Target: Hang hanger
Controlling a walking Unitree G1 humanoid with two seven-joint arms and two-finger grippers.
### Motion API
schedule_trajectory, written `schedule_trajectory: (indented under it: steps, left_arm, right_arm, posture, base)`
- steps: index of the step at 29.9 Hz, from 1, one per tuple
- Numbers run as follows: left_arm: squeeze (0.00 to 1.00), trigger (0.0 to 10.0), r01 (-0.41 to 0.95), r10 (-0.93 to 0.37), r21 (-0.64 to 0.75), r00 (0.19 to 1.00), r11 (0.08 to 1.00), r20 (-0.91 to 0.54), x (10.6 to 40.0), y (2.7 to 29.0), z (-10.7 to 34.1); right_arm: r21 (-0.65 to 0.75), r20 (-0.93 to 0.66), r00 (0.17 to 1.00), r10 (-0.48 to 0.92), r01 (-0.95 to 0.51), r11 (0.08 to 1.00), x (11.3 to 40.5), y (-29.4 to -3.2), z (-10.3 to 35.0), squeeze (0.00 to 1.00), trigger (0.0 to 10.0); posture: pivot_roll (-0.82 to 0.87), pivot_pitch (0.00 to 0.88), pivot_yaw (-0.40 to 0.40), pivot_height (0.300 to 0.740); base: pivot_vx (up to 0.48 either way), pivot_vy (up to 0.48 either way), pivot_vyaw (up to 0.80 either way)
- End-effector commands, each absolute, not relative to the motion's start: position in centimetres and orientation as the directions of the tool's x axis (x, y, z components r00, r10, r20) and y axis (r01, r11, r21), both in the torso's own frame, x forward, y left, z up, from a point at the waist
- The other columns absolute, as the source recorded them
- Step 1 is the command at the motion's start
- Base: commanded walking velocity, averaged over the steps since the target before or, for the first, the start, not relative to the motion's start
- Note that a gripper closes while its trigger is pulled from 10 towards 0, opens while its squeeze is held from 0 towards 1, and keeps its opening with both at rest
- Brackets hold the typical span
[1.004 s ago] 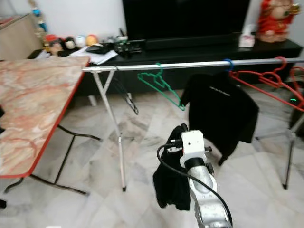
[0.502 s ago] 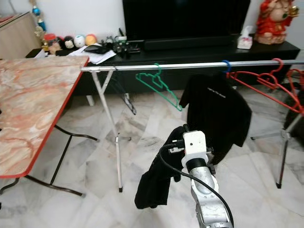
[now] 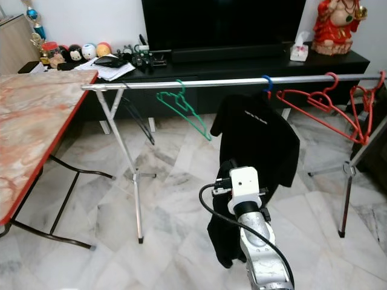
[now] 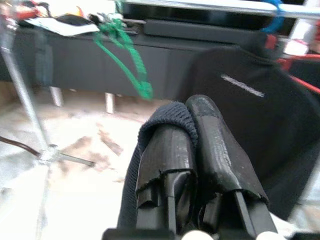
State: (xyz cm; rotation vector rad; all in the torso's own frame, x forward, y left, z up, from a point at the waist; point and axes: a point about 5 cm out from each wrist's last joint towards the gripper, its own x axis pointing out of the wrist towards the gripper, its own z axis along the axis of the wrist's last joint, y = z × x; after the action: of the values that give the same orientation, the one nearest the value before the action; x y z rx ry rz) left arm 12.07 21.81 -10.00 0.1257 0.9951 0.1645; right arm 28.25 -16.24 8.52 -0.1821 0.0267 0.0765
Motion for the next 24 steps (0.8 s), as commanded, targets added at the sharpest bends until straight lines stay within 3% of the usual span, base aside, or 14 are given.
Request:
schedule_trajectory:
  steps: [1, 24]
  left_arm:
    - [0.00, 10.0, -0.065, 0.201, 0.196, 0.515, 0.978, -0.833, 11.57, 22.19, -10.11]
    - [0.00, 10.0, -0.064, 0.203, 0.199, 0.522, 0.978, -0.828, 11.57, 22.30, -10.05]
  right_arm:
    - [-0.166, 0.012, 0.996, 0.085, -0.082, 0.983, 28.62, -15.77, 9.49, 0.00, 10.0]
    - [-0.158, 0.010, 0.995, 0.099, -0.096, 0.983, 28.70, -15.33, 9.35, 0.00, 10.0]
  posture:
    - [-0.19, 0.000, 0.065, 0.740]
    - [-0.18, 0.000, 0.063, 0.740]
  base:
    - [0.000, -0.375, 0.00]
    - [0.000, -0.304, 0.00]
